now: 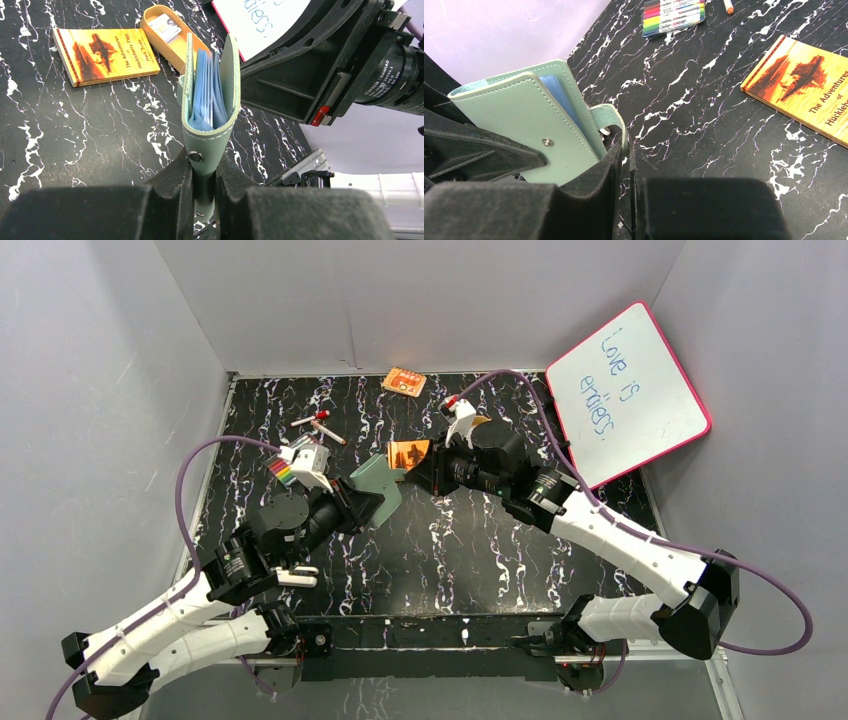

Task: Put the credit cards into the card holder
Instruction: Close the card holder.

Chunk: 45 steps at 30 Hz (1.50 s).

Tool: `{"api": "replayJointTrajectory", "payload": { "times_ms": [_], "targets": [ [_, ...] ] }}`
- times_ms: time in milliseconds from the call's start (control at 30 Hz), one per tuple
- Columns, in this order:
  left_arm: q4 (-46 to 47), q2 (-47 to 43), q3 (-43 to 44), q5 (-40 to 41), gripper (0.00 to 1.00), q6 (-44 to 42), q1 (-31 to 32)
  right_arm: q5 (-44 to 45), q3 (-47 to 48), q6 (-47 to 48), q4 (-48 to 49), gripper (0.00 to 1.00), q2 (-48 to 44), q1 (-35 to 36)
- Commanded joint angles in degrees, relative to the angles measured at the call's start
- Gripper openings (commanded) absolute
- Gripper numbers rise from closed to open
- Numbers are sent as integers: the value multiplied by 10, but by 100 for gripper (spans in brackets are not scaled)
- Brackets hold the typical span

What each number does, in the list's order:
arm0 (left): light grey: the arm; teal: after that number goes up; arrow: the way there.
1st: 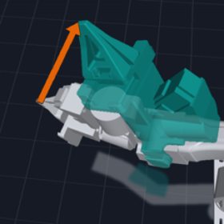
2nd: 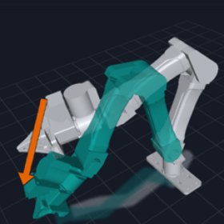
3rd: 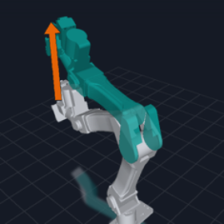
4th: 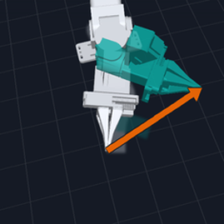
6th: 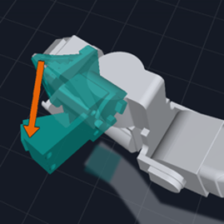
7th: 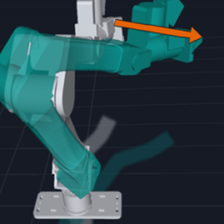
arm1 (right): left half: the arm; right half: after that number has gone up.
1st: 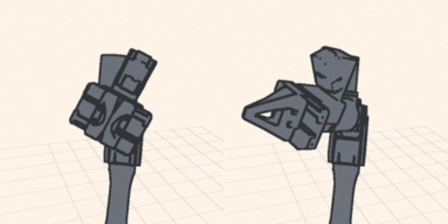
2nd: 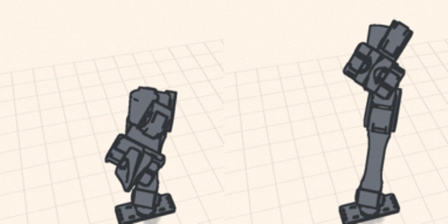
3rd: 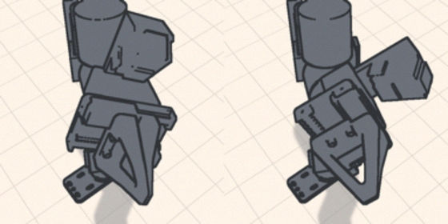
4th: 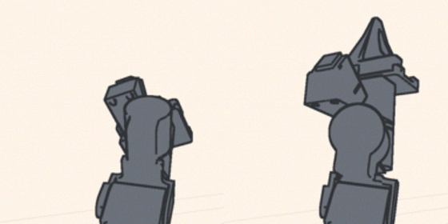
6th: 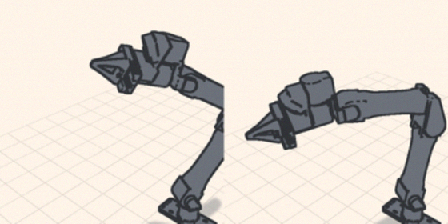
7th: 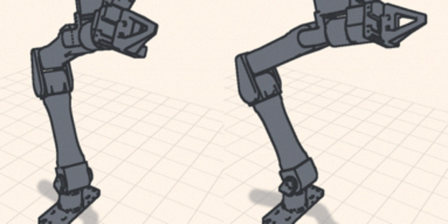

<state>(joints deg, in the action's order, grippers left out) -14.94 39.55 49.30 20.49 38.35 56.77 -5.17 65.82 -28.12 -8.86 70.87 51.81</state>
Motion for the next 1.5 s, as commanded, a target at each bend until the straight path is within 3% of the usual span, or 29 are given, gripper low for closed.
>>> {"api": "replayJointTrajectory", "payload": {
  "times_ms": [0, 233, 467, 933, 1467],
  "targets": [
    [25, -14, 0, 0, 0, -5, -1, -6, 16, 3, 32, 17, -6, -2],
    [23, -16, -1, 2, 0, -5, 0, -10, 13, 3, 40, 0, -12, -1],
    [17, -16, -2, 6, 0, -6, -1, -30, 1, 25, 56, 0, -34, -1],
    [-3, 16, 16, 18, 0, -15, -1, -95, 52, 91, -9, 0, -28, -2],
    [6, 41, 26, 5, 0, -39, -1, -140, 50, 86, 5, 0, 0, -1]
  ]
}}
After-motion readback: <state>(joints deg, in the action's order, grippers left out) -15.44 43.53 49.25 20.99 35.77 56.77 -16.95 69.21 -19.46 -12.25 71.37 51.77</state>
